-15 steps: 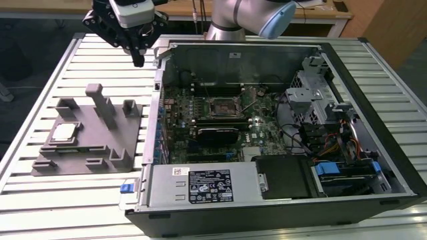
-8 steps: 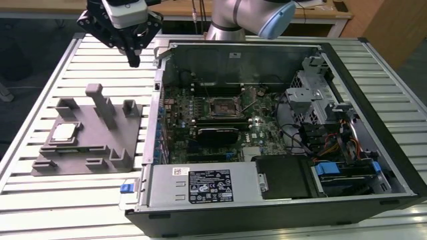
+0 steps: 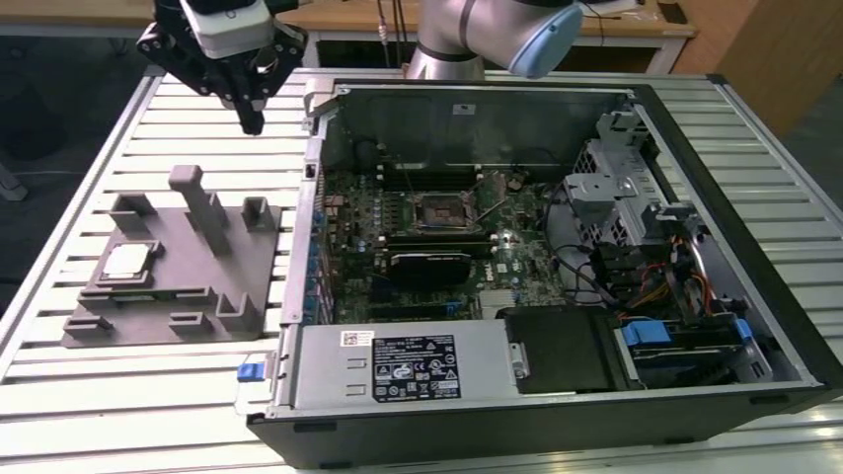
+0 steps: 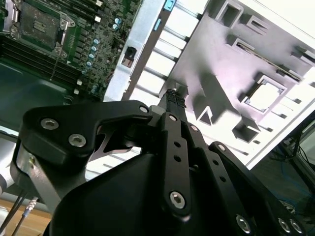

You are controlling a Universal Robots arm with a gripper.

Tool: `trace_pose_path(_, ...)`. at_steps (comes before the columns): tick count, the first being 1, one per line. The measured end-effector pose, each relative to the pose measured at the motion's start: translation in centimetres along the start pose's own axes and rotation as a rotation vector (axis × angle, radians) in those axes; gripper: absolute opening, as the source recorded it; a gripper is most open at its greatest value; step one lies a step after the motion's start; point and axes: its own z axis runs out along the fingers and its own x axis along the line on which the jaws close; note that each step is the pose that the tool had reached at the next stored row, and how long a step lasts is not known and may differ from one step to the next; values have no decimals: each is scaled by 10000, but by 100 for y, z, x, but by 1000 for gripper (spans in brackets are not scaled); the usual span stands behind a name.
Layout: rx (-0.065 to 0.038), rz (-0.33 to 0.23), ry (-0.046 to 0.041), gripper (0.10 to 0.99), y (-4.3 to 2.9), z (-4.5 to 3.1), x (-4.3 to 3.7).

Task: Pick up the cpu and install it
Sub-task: 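Reach for the cpu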

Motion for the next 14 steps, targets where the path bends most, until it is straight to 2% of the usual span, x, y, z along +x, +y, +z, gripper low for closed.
trace_pose_path(14, 0, -1, 0, 106, -25, 18, 197)
